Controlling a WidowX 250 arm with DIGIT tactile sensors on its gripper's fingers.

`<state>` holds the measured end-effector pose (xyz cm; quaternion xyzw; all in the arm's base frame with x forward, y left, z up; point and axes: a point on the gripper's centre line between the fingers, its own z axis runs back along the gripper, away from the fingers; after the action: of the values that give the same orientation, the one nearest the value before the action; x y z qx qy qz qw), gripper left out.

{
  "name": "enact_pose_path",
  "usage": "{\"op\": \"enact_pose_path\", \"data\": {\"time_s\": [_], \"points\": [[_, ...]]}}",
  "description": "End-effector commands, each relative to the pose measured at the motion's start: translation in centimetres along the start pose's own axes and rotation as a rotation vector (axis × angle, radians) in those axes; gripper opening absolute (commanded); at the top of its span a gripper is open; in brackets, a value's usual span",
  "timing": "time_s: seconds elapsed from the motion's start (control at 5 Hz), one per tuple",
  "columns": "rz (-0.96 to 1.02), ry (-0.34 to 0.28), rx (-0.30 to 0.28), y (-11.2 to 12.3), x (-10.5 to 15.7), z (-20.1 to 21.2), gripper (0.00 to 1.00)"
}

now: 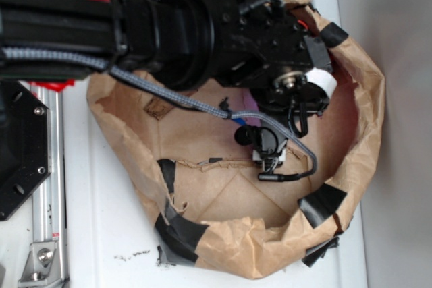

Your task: Grab the yellow duck.

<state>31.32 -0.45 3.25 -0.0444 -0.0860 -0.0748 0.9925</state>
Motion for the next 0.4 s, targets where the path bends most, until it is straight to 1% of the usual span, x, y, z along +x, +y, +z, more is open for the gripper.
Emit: {"op": "enact_pose_path", "data": {"time_s": [0.0,0.2], "points": [[-0.002,-0.088,0.014,0.71,2.37,1.57,1.0],[0.035,-0.123,0.033,1.15,2.81,1.87,1.0]]}}
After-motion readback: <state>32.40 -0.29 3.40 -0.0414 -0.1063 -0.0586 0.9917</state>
